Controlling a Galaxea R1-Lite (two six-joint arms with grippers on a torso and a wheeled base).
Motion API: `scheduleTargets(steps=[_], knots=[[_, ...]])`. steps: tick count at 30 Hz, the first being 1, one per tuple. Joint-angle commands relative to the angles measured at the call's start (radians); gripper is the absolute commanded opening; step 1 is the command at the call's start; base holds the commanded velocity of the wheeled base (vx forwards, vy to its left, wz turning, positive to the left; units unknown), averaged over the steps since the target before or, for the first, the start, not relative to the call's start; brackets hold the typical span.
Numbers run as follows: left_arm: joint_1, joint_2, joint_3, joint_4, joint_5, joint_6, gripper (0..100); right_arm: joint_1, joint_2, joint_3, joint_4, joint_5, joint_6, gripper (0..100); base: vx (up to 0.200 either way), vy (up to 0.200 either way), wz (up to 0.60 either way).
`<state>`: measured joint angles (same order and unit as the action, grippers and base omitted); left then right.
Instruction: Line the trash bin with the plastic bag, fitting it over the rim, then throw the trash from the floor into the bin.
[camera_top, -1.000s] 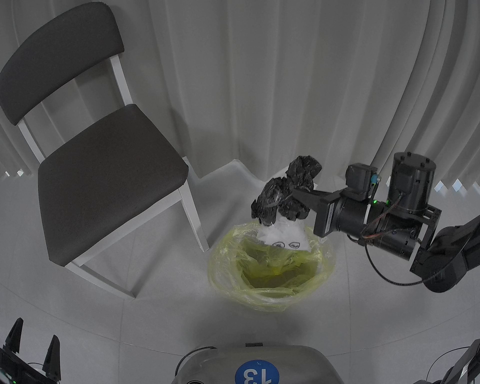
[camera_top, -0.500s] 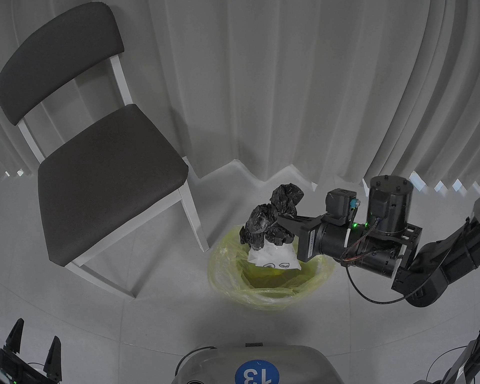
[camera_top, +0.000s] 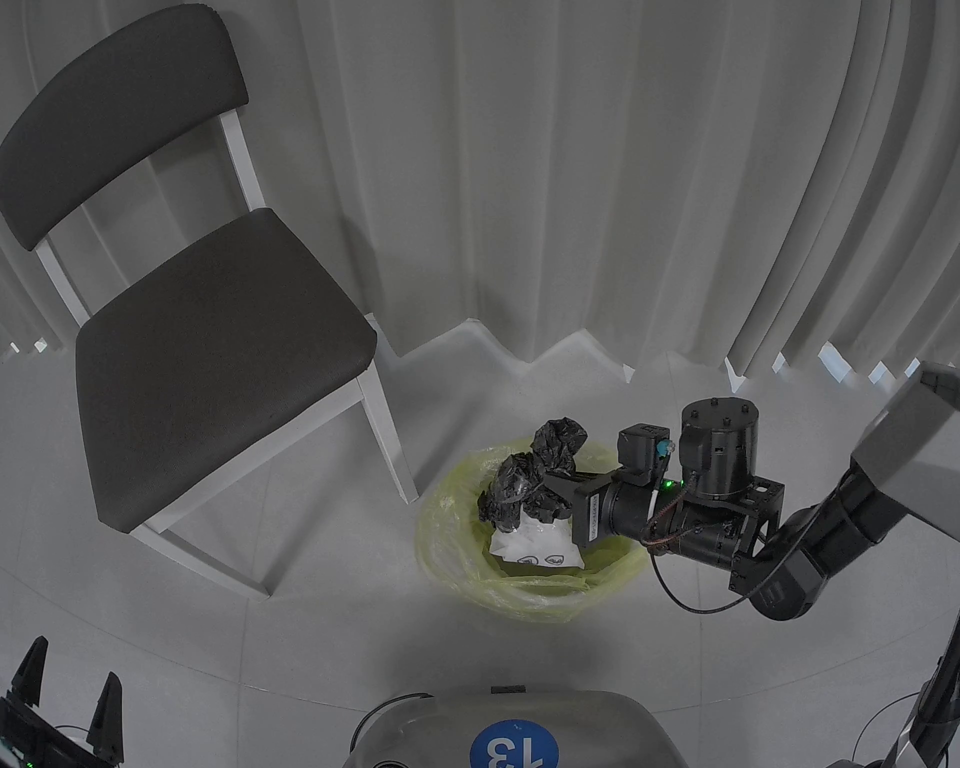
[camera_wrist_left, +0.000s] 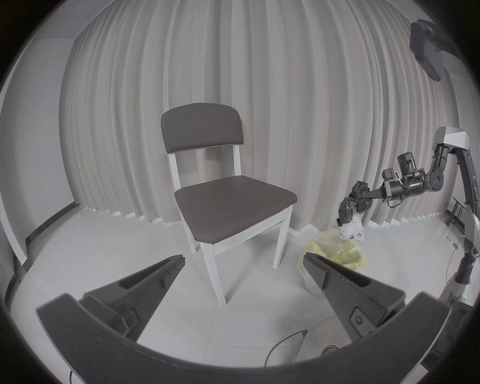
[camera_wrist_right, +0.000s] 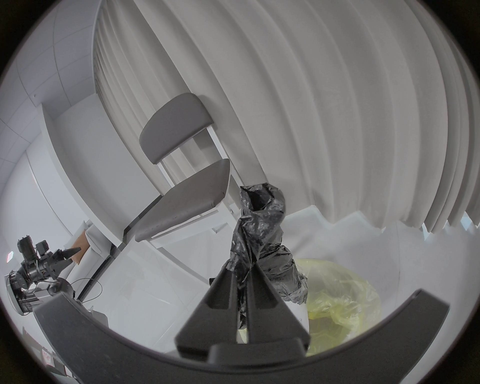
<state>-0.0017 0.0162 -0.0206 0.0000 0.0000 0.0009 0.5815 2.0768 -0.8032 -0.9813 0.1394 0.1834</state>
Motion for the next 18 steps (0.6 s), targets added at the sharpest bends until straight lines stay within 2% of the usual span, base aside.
scheduleTargets(steps=[1, 5, 10, 18], knots=[[0.000, -0.016, -0.001, 0.000, 0.000, 0.001, 100, -0.055, 0.078, -0.044, 0.001, 0.003, -0.001, 0, 0.000, 0.000, 0.00], [0.000, -0.016, -0.001, 0.000, 0.002, 0.001, 100, -0.097, 0.105, -0.102, 0.013, 0.014, -0.001, 0, 0.000, 0.000, 0.00], [0.000, -0.016, 0.001, 0.000, 0.000, 0.001, 100, -0.086, 0.121, -0.129, 0.015, 0.016, -0.001, 0, 0.000, 0.000, 0.00], [0.000, -0.016, -0.001, 0.000, 0.002, 0.001, 100, 0.095, 0.112, 0.009, -0.050, -0.007, -0.001, 0, 0.000, 0.000, 0.00]])
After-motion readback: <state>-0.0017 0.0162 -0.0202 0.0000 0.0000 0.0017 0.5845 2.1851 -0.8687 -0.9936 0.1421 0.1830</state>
